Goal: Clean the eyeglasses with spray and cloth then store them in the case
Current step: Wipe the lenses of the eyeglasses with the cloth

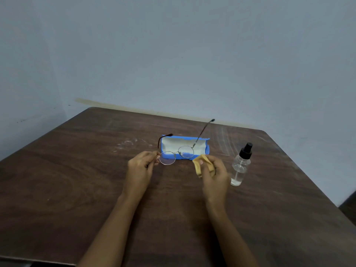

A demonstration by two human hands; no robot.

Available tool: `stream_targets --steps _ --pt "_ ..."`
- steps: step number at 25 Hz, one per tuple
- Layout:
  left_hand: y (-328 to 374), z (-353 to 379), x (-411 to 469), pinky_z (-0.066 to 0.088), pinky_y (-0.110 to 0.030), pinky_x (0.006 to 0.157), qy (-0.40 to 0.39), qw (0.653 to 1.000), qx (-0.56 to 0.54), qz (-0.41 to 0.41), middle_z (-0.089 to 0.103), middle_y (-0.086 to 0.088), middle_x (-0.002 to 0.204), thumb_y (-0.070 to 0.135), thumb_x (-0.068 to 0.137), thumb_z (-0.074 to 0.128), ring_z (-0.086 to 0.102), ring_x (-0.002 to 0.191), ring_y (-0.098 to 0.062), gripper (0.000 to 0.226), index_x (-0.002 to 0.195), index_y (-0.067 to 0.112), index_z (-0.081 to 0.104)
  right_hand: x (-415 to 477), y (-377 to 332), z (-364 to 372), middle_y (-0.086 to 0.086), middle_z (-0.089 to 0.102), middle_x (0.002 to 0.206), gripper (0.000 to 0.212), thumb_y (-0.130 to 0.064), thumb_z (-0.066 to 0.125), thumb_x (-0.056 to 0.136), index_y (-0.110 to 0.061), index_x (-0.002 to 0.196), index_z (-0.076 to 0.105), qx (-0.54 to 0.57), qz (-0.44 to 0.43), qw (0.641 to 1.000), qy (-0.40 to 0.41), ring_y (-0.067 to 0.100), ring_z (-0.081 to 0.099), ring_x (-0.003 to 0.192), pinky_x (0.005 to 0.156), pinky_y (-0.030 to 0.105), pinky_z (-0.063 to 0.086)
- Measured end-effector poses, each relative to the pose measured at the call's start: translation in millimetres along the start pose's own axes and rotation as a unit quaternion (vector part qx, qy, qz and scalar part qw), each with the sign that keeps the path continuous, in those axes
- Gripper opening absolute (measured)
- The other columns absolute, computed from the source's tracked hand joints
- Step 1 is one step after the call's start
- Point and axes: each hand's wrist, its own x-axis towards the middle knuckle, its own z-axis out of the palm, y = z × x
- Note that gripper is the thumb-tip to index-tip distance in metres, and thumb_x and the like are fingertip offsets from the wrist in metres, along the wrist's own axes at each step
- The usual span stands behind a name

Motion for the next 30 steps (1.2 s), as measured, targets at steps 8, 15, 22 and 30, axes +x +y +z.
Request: stream_targets --steps 8,15,22,30 --pt "4 0 -1 0.050 -0.018 0.071 -0.026 0.999 -0.005 0.027 0.071 -0.016 0.081 -0.019 0.067 0.060 0.062 0.074 -0.009 0.026 0.086 -0.003 0.070 -1 -28 26 0.002 0.066 0.082 0.012 -0.002 0.059 0.082 -0.007 0.091 0.066 -0.107 -0.086 0.983 -0.118 0.015 0.060 0.075 0.064 0.005 0.038" --pt "9 0 -1 0.041 -0.006 0.076 -0.028 0.999 0.008 0.029 0.071 -0.015 0.082 -0.011 0.071 0.062 0.056 0.085 -0.011 0.023 0.090 -0.002 0.070 -12 -23 51 0.010 0.057 0.112 0.027 -0.004 0.049 0.088 -0.008 0.113 0.058 -0.376 -0.234 0.867 -0.227 0.025 0.051 0.105 0.082 0.035 0.045" --pt "8 2 -1 0.046 -0.017 0.075 -0.014 1.000 0.012 0.019 0.071 -0.016 0.084 -0.012 0.070 0.061 0.059 0.082 -0.011 0.022 0.089 -0.003 0.070 -16 -22 50 0.011 0.053 0.116 0.039 -0.002 0.037 0.087 -0.011 0.123 0.051 -0.417 -0.256 0.828 -0.273 0.030 0.044 0.110 0.090 0.039 0.040" --pt "9 1 0 0.046 -0.013 0.076 -0.026 1.000 0.003 0.006 0.072 -0.013 0.085 -0.013 0.068 0.053 0.065 0.078 -0.011 0.029 0.088 -0.001 0.070 -32 -29 45 -0.002 0.067 0.070 0.031 -0.011 0.081 0.047 -0.019 0.075 0.071 -0.432 -0.230 0.841 -0.232 0.015 0.065 0.068 0.056 0.020 0.052"
